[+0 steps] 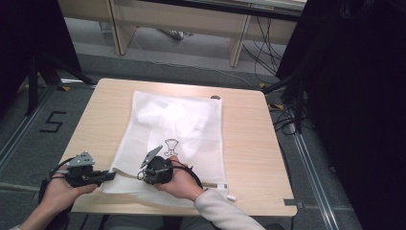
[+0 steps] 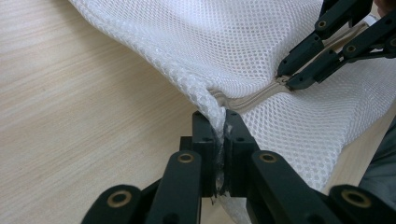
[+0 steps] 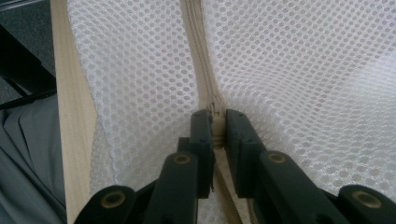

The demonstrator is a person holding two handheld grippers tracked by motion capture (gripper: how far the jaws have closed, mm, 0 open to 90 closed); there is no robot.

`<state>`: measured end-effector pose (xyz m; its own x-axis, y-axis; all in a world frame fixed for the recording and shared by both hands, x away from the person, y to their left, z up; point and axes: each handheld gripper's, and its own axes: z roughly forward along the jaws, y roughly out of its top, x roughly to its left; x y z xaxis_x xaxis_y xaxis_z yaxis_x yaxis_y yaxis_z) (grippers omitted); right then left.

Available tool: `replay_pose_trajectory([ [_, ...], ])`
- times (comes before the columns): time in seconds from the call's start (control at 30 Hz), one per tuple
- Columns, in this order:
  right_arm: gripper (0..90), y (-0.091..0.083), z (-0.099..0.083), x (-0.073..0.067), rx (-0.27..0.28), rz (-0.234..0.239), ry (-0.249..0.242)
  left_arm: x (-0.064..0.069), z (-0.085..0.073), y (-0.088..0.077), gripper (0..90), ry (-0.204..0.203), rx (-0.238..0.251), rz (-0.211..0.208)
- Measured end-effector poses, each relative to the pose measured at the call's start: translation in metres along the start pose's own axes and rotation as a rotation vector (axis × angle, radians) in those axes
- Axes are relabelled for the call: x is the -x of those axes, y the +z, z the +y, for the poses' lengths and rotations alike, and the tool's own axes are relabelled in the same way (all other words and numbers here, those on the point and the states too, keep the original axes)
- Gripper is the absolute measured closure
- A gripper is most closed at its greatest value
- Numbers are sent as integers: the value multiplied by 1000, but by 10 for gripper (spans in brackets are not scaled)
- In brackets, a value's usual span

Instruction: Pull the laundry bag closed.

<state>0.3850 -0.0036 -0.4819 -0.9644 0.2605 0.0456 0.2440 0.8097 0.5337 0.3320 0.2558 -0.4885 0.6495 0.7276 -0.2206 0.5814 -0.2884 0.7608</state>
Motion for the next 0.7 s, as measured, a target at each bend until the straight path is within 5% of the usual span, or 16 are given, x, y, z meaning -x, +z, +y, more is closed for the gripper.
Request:
replay_pose_trajectory([
  [0.7,823,-2,-3,2,-3,-3,3,1,0,0,848,-5,3,-2],
])
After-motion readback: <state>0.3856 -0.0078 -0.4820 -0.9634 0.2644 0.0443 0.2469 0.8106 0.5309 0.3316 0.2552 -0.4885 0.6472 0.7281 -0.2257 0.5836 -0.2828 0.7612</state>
